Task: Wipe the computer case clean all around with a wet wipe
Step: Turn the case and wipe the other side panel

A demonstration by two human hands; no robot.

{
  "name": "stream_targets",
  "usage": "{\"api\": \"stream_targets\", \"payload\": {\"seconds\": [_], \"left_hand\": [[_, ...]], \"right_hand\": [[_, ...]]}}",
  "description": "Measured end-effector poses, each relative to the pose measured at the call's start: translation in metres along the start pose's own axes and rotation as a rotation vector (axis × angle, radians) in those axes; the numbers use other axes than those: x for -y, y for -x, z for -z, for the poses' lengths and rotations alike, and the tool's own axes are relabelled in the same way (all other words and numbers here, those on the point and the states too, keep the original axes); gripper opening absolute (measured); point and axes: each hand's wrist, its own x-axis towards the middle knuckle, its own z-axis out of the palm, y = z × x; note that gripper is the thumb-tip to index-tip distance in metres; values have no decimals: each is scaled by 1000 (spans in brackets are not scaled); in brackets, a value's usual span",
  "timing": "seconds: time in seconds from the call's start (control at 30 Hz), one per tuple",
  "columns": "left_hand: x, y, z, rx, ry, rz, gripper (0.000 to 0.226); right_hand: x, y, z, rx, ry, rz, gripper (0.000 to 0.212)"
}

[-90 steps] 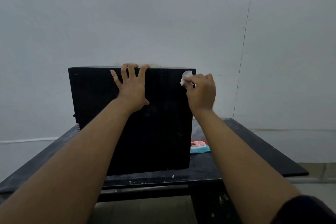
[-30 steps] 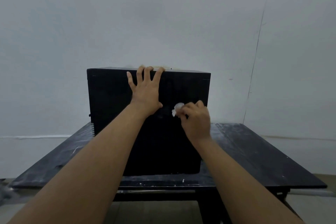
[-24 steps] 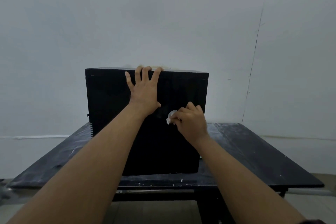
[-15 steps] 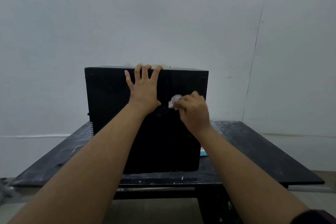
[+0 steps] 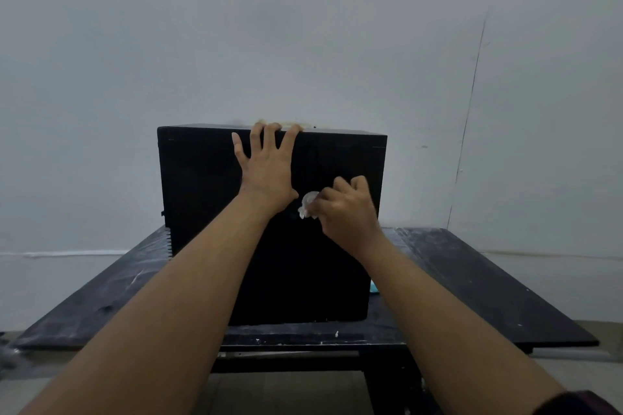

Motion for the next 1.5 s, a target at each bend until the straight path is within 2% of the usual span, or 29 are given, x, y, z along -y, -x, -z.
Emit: {"api": "stream_targets", "payload": {"seconds": [0.13, 0.17, 0.2, 0.3, 0.37, 0.43, 0.53, 0.57, 0.6, 0.7, 0.73, 0.77, 0.8, 0.9, 0.93, 0.97, 1.0, 1.03, 1.13, 1.17, 1.2, 1.3, 1.33, 1.37, 1.47, 1.5], "left_hand": [[0, 0, 2, 1, 1, 1, 131], [-1, 1, 3, 2, 0, 2, 131], [-1, 2, 3, 5, 0, 2, 131], [-1, 2, 3, 1, 5, -1, 130], [-2, 2, 3, 2, 3, 0, 130], [-2, 2, 4, 13, 2, 7, 130], [-3, 2, 4, 18, -2, 12, 131], [-2, 2, 4, 13, -3, 12, 131], [-2, 2, 4, 13, 1, 9, 130], [-2, 2, 3, 12, 6, 3, 129], [-2, 2, 3, 13, 2, 0, 129], [-1, 1, 3, 14, 1, -2, 130], [-1, 1, 3, 17, 3, -5, 130], [2, 0, 5, 30, -8, -14, 132], [3, 0, 5, 28, -18, -20, 132], [5, 0, 5, 28, -26, -27, 133], [5, 0, 6, 33, -32, -33, 133], [6, 1, 7, 41, -36, -40, 133], [7, 2, 7, 41, -40, -48, 132], [7, 2, 7, 40, -41, -46, 132], [6, 2, 7, 42, -43, -45, 133], [7, 3, 6, 53, -46, -48, 137], [8, 2, 6, 52, -48, -52, 139], [10, 2, 6, 59, -49, -58, 141], [14, 2, 10, 84, -43, -80, 144], [15, 2, 11, 89, -39, -85, 146]], "right_hand": [[-7, -9, 5, -273, -102, -596, 6], [-5, -7, 2, -278, -142, -629, 4], [-3, -2, -3, -245, -151, -565, 6], [2, 14, -14, -73, -114, -118, 10], [-7, 9, -6, -17, -23, 27, 7], [-14, -2, 1, -101, 17, -74, 9], [-11, -8, 4, -298, -99, -545, 6], [-7, -6, 0, -319, -138, -588, 5], [-3, -2, -6, -292, -149, -519, 4], [-5, 10, -15, -55, -93, 45, 5], [-10, 7, -11, -1, -45, 148, 7], [-15, 1, -8, 2, -3, 151, 9], [-18, -6, -5, -48, 22, 60, 10], [-22, -18, 4, -307, -47, -493, 6], [-20, -19, 3, -358, -95, -609, 4], [-16, -18, 1, -380, -117, -634, 4], [-12, -15, -5, -360, -117, -557, 3], [-7, -10, -10, -293, -123, -399, 4], [-10, -5, -10, -3, -60, 162, 5], [-14, -9, -7, 4, -2, 213, 7], [-18, -14, -6, -57, 34, 139, 10], [-19, -21, -3, -359, -66, -463, 5], [-15, -19, -6, -383, -112, -531, 3], [-10, -19, -10, -345, -142, -470, 2], [-9, -18, -12, -60, -105, 78, 6], [-13, -22, -7, -17, -42, 151, 7]]}}
